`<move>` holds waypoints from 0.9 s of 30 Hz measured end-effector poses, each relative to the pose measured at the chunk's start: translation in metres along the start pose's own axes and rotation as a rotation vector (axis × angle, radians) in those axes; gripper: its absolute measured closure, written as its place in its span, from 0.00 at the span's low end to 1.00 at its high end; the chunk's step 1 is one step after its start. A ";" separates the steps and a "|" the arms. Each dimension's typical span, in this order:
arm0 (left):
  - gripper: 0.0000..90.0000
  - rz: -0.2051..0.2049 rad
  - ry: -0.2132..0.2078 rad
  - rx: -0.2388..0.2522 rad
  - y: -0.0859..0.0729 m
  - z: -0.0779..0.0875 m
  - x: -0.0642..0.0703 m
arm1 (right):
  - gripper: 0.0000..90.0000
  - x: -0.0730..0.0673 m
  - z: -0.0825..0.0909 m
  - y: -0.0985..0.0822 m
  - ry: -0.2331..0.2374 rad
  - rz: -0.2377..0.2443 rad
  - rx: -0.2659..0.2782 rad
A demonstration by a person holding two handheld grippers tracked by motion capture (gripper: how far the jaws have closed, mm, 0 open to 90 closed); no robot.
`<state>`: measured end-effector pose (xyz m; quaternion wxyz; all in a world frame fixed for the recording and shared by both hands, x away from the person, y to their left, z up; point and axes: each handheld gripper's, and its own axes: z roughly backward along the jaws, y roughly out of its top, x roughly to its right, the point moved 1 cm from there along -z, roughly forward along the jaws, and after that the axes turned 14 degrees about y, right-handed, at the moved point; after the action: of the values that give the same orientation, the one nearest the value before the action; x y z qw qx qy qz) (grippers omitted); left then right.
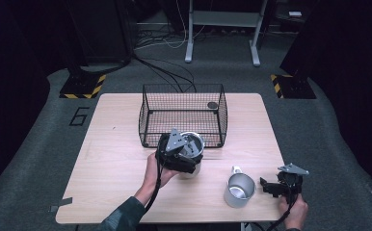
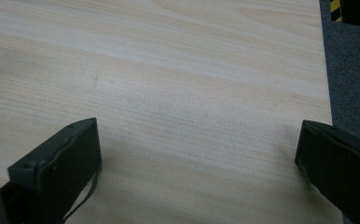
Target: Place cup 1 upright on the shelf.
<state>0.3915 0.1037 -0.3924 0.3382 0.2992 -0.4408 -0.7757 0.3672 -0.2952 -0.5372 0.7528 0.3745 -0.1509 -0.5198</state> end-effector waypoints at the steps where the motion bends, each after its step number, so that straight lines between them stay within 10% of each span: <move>1: 0.04 0.005 -0.009 -0.010 0.000 0.001 -0.001 | 0.00 0.000 0.000 0.000 0.001 0.000 0.000; 27: 0.04 0.028 0.036 -0.002 0.009 0.025 -0.036 | 0.00 0.000 0.000 0.000 0.001 -0.001 0.000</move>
<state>0.3965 0.1409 -0.3674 0.3573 0.3064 -0.4383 -0.7658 0.3672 -0.2953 -0.5372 0.7527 0.3750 -0.1505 -0.5199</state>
